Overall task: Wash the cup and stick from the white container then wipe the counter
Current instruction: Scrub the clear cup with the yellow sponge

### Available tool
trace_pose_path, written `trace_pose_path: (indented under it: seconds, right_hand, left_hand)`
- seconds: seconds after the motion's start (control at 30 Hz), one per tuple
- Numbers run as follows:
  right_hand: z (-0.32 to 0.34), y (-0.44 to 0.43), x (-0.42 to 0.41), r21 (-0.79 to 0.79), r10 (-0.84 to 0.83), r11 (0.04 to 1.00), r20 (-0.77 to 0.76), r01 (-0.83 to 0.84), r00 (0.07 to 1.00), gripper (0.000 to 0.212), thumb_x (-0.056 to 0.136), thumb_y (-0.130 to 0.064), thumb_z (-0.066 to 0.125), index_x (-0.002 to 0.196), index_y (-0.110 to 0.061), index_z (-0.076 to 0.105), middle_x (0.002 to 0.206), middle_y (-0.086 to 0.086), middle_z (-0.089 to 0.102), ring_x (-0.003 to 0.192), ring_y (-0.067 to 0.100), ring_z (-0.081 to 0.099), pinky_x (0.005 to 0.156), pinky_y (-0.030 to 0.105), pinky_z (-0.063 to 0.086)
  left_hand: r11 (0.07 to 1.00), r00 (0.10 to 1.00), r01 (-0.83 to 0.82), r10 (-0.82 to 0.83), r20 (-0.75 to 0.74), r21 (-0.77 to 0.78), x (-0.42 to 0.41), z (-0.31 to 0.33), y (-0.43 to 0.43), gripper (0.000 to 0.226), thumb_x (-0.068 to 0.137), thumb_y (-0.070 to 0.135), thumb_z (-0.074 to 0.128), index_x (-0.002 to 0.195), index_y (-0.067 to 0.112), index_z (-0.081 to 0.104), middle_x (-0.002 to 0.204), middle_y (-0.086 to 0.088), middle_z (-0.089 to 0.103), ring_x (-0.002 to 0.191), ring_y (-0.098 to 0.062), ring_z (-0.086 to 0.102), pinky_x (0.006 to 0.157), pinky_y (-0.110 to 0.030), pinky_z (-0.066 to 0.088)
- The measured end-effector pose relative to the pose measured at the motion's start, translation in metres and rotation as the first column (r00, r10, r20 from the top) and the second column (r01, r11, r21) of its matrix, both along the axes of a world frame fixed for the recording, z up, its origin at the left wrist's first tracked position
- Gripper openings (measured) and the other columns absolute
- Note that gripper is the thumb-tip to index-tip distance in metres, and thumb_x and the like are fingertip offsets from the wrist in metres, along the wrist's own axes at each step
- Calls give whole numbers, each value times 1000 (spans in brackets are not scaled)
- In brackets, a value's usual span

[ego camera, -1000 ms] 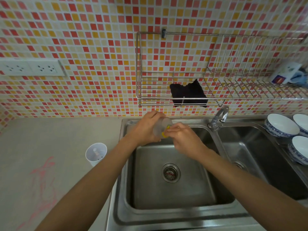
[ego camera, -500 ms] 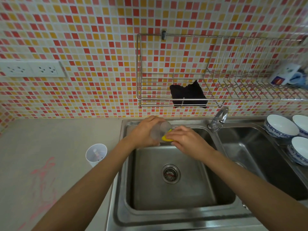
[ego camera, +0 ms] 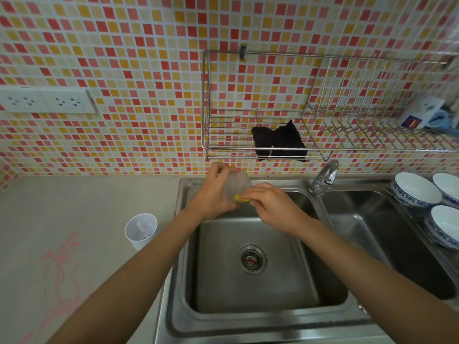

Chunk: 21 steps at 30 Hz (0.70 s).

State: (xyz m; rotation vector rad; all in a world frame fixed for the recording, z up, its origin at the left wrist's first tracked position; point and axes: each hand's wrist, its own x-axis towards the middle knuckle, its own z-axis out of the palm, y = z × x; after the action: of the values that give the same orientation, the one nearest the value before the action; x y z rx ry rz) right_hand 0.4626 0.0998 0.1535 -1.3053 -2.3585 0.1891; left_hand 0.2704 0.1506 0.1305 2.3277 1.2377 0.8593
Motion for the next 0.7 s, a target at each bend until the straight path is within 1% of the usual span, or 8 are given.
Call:
trace_pose_path:
  seconds: [0.07, 0.13, 0.23, 0.37, 0.43, 0.5, 0.6, 0.7]
  right_hand:
    - [2, 3, 0, -118, -22, 993, -35, 18, 999, 30, 91, -6, 58, 115, -18, 70, 112, 2, 68, 106, 18, 58, 94, 31, 44]
    - [3, 5, -2, -104, 7, 995, 67, 0, 998, 31, 89, -4, 60, 113, -19, 71, 111, 0, 69, 110, 18, 55, 92, 33, 43]
    - [3, 7, 2, 191, -7, 980, 348, -64, 938, 33, 75, -3, 69, 105, -18, 72, 108, -4, 70, 112, 22, 55, 88, 38, 43]
    - [-9, 1, -4, 254, -91, 967, 205, 37, 974, 33, 73, -1, 69, 103, -15, 74, 105, -2, 72, 104, 24, 57, 84, 41, 48]
    - [-14, -1, -10, 41, -96, 995, 37, 95, 995, 34, 80, 1, 64, 107, -17, 73, 104, 0, 72, 102, 23, 55, 87, 40, 48]
    - [-13, 0, -9, -78, -82, 993, 26, 83, 996, 31, 86, -3, 61, 111, -19, 72, 106, 2, 70, 105, 21, 53, 92, 35, 45]
    - [-5, 5, 2, 177, -73, 984, 224, 33, 972, 39, 70, 1, 75, 105, -17, 74, 106, -1, 72, 106, 22, 55, 85, 36, 44]
    - [-9, 1, 3, 258, -108, 965, 208, 52, 972, 43, 66, 2, 76, 105, -16, 73, 109, -3, 71, 106, 22, 55, 85, 36, 44]
  left_hand:
    - [998, 994, 10, -4, -111, 55, -2, 0, 2, 87, 61, 37, 85, 135, 24, 42, 131, 1, 42, 121, -17, 38, 105, -44, 40]
    - [998, 978, 26, -14, -208, 59, -1, 1, 2, 86, 62, 42, 83, 137, 29, 42, 133, 5, 45, 124, -16, 37, 109, -41, 31]
    - [992, 978, 118, -110, -180, 34, 3, 5, 4, 87, 61, 38, 85, 136, 23, 44, 132, 4, 48, 122, -15, 40, 106, -33, 34]
    - [991, 978, 129, -120, -168, 43, 2, 11, 7, 88, 60, 33, 88, 136, 19, 46, 131, 1, 49, 120, -14, 41, 103, -28, 33]
    - [992, 971, 120, -108, -215, 43, 0, 9, 9, 87, 61, 35, 87, 136, 20, 46, 131, 1, 48, 120, -16, 40, 104, -32, 35]
    - [993, 966, 117, -105, -236, 35, -2, 5, 8, 87, 62, 37, 86, 137, 20, 45, 132, 1, 48, 121, -17, 41, 106, -36, 37]
    - [996, 972, 91, -84, -220, 20, -1, 5, 4, 90, 62, 35, 87, 139, 23, 42, 135, 2, 47, 124, -16, 39, 107, -32, 35]
    - [995, 977, 97, -90, -196, 28, 1, 11, 3, 90, 61, 32, 88, 138, 20, 43, 135, 1, 47, 124, -15, 39, 106, -26, 30]
